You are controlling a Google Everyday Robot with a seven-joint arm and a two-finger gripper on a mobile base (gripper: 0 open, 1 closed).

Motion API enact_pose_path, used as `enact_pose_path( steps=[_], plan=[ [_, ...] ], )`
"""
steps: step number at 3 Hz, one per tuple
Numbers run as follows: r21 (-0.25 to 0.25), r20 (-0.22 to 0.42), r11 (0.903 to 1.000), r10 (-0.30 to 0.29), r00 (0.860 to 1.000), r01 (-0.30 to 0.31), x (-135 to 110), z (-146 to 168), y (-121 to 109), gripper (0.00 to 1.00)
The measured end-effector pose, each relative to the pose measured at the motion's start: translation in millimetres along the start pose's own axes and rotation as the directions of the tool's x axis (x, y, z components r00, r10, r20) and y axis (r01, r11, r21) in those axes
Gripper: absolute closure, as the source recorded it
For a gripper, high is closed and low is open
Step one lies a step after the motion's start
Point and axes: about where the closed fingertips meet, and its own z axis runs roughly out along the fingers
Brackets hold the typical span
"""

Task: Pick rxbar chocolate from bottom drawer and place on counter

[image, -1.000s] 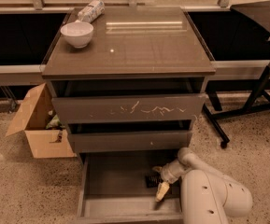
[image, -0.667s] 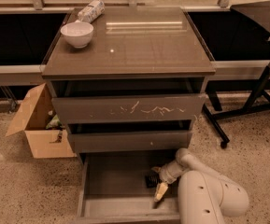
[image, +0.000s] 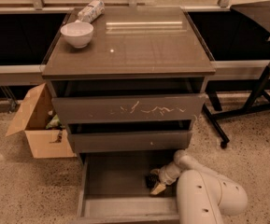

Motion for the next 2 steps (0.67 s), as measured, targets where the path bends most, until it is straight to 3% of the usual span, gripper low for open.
enact_pose_path(
  steps=[2],
  plan=[
    [0.000,0.000,1.0000,0.000,1.000,0.000,-3.2,-4.4,0.4,0.89]
  ],
)
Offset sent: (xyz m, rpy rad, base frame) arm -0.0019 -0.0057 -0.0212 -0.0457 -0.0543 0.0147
